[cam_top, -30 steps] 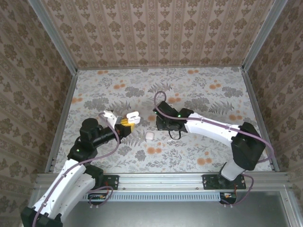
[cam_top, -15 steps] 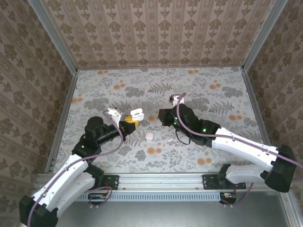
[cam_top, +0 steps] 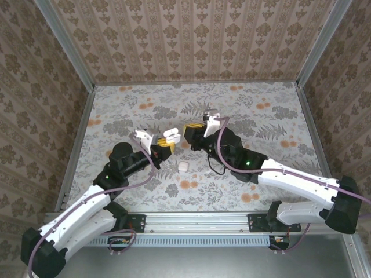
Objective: Insert wireless bluetooth earbuds into charging case
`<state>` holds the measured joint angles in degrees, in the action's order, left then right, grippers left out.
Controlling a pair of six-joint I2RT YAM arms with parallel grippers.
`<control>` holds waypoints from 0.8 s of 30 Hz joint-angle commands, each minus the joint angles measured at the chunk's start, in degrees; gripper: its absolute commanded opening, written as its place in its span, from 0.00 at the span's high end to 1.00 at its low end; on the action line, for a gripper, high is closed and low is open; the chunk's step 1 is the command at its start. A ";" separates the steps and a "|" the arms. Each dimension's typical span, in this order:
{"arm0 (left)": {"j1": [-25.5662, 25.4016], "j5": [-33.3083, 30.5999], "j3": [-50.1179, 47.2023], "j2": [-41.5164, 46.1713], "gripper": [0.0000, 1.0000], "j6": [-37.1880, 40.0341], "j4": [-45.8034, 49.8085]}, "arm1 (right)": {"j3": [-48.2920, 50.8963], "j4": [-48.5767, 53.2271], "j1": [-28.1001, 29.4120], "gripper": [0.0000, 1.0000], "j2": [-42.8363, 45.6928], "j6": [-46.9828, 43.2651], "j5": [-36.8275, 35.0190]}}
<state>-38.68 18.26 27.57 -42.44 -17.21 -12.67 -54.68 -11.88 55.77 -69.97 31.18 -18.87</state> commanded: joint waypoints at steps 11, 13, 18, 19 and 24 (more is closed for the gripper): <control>-1.43 -2.75 2.99 -0.18 1.00 -0.71 -2.90 | -3.18 -5.24 0.48 0.80 -5.25 1.43 3.51; -1.58 -2.88 2.94 -0.34 1.00 -0.65 -3.12 | -3.51 -5.53 0.57 0.80 -5.60 1.72 3.76; -1.84 -2.97 2.88 -0.88 1.00 -0.77 -3.49 | -3.94 -5.88 0.75 0.80 -5.98 1.78 3.94; -1.83 -3.03 2.92 -1.01 1.00 -0.75 -3.65 | -4.03 -5.92 0.76 0.80 -6.05 1.78 4.02; -2.00 -3.23 3.28 -1.45 1.00 -0.75 -3.83 | -4.23 -6.41 0.92 0.80 -6.91 2.57 5.03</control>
<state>-40.16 15.57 28.53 -43.57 -17.21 -13.74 -57.19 -16.56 56.25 -76.14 32.80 -15.55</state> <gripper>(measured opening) 0.175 0.199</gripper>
